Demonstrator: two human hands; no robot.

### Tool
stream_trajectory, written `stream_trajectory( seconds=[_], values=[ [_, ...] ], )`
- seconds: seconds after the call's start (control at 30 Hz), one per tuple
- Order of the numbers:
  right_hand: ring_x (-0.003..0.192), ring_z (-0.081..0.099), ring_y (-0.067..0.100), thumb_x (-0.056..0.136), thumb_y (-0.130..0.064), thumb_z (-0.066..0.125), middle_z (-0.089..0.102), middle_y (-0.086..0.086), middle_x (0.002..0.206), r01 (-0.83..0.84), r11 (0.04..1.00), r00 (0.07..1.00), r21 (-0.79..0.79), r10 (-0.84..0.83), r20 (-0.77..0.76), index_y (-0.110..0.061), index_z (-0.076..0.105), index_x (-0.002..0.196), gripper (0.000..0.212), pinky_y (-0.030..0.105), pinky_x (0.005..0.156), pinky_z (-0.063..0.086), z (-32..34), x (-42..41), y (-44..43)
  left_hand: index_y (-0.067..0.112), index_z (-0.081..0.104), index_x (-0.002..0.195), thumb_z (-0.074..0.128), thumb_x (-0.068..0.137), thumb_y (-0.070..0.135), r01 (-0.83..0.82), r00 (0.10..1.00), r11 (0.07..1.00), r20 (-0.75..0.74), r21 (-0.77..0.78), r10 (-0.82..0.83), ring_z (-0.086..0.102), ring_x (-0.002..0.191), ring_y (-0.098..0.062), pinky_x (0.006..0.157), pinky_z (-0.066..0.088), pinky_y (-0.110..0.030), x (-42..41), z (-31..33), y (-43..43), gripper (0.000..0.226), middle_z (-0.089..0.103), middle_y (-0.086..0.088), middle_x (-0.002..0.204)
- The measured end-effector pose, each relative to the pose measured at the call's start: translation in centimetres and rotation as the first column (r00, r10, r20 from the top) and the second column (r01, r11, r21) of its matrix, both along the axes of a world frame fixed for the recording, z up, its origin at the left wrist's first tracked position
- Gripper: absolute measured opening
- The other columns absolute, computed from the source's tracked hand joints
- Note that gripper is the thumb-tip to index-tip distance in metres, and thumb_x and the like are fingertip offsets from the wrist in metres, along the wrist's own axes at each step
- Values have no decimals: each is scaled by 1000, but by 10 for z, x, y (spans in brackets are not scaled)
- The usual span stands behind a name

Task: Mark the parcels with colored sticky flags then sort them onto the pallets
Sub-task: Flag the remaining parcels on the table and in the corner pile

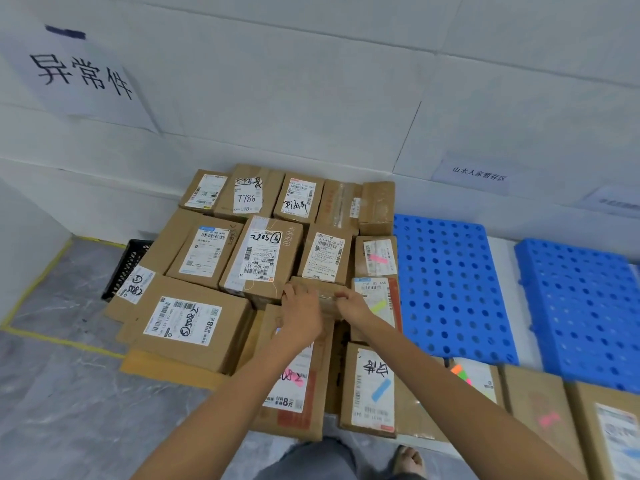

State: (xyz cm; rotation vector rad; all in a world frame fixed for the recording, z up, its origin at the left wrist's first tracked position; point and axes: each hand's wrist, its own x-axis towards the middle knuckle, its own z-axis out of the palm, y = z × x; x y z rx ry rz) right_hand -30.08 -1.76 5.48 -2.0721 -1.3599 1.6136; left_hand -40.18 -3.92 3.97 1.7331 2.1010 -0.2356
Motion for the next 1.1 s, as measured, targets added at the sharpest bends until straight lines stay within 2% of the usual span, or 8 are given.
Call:
stream_trajectory(
  seconds=[0.2, 0.43, 0.57, 0.73, 0.83, 0.97, 1.03, 1.1],
  values=[
    [122, 45, 25, 92, -3, 39, 50, 9, 130, 108, 994, 992, -34, -110, -65, -11, 56, 122, 35, 33, 102, 40, 0, 2, 1, 5, 45, 127, 49, 91, 13, -246, 938, 968, 265, 49, 225, 41, 123, -35, 99, 41, -43, 1, -1, 17, 37, 46, -20, 131],
    [119, 46, 26, 94, -4, 39, 50, 10, 130, 176, 984, 972, -18, -177, -155, -9, 55, 121, 31, 40, 103, 42, 12, 9, 4, 10, 44, 117, 54, 89, 16, -467, 719, 883, 557, -55, 415, 49, 115, -34, 95, 46, -44, -2, 4, 21, 30, 47, -16, 123],
    [115, 47, 22, 94, -7, 41, 52, 6, 126, 195, 981, 964, 11, -190, -184, -15, 58, 114, 28, 41, 103, 41, 16, 13, 1, 9, 50, 109, 60, 86, 8, -541, 682, 837, 626, 85, 377, 55, 102, -23, 83, 47, -33, -5, 19, 20, 25, 55, -6, 105],
    [94, 52, 20, 95, -14, 41, 53, 0, 103, 248, 966, 944, 69, -225, -241, -17, 54, 115, 24, 41, 86, 50, 32, 26, -3, 13, 48, 116, 52, 90, 9, -520, 686, 839, 663, 160, 299, 55, 91, -18, 74, 44, -30, -1, 50, 18, 26, 56, -2, 104],
    [86, 53, 16, 96, -18, 45, 52, -4, 94, 295, 946, 926, 131, -249, -285, -22, 51, 112, 18, 44, 86, 52, 49, 47, -4, 18, 50, 112, 49, 94, 16, -533, 679, 815, 690, 229, 250, 57, 87, -14, 76, 49, -34, 4, 71, 16, 18, 59, 3, 103],
    [100, 53, 24, 93, -23, 54, 52, 5, 104, 346, 922, 889, 173, -263, -376, -25, 40, 124, 34, 46, 86, 54, 77, 97, -7, 24, 52, 105, 53, 92, 10, -613, 581, 733, 797, 293, 167, 56, 86, -4, 67, 41, -16, 32, 106, 10, 19, 61, 5, 103],
    [103, 53, 24, 91, -34, 57, 52, 6, 110, 368, 912, 876, 182, -274, -398, -25, 39, 125, 39, 47, 89, 52, 88, 132, -10, 24, 54, 103, 54, 93, 13, -621, 531, 726, 840, 294, 114, 59, 84, -9, 68, 45, -19, 60, 121, 5, 15, 61, 2, 97],
    [94, 54, 18, 88, -44, 58, 52, 2, 103, 410, 889, 862, 203, -305, -406, -24, 45, 114, 35, 47, 86, 52, 94, 174, -12, 21, 56, 98, 58, 91, 15, -631, 376, 757, 921, 172, 105, 61, 74, -15, 65, 50, -25, 97, 131, -2, 9, 62, -1, 88]
  ],
)
